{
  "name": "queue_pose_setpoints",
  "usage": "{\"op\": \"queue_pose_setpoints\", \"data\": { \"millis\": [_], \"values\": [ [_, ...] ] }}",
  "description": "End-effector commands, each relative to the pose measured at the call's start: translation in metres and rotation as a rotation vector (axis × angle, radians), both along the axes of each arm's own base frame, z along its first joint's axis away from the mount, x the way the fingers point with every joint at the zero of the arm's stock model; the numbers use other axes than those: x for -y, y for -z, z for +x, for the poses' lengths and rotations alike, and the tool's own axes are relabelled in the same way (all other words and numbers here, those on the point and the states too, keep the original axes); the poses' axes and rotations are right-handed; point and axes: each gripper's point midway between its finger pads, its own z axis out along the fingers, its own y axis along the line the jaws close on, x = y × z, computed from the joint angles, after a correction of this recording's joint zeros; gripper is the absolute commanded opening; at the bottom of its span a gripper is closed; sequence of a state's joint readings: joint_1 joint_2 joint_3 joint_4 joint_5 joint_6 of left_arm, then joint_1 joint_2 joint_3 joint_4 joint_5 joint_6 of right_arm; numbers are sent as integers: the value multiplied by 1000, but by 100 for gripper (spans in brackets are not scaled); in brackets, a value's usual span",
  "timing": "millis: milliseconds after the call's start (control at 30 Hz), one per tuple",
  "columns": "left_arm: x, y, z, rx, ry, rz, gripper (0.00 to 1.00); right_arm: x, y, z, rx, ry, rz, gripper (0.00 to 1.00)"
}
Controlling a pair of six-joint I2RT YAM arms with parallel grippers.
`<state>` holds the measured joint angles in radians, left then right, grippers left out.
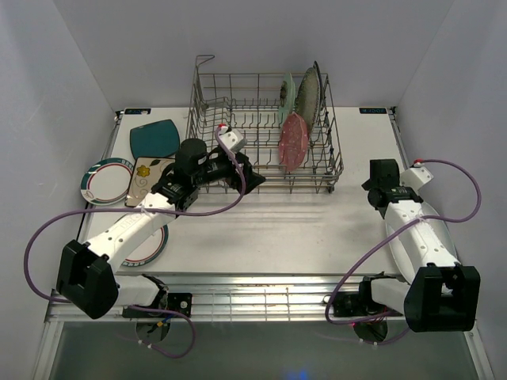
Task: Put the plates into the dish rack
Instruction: Move the plate to the center of the board.
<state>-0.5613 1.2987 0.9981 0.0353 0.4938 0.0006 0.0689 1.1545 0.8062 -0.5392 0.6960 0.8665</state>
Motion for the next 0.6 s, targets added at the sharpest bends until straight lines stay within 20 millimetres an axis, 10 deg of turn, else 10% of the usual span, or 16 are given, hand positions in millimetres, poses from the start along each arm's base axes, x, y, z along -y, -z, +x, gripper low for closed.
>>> {"op": "queue_pose_setpoints", "data": {
  "millis": [0,567],
  "values": [
    [-4,-9,-6,70,15,3,98,4,-9,26,73,-27,16,97],
    [-3,15,-12,76,63,42,98,16,49,51,48,-51,118,89]
  ]
}}
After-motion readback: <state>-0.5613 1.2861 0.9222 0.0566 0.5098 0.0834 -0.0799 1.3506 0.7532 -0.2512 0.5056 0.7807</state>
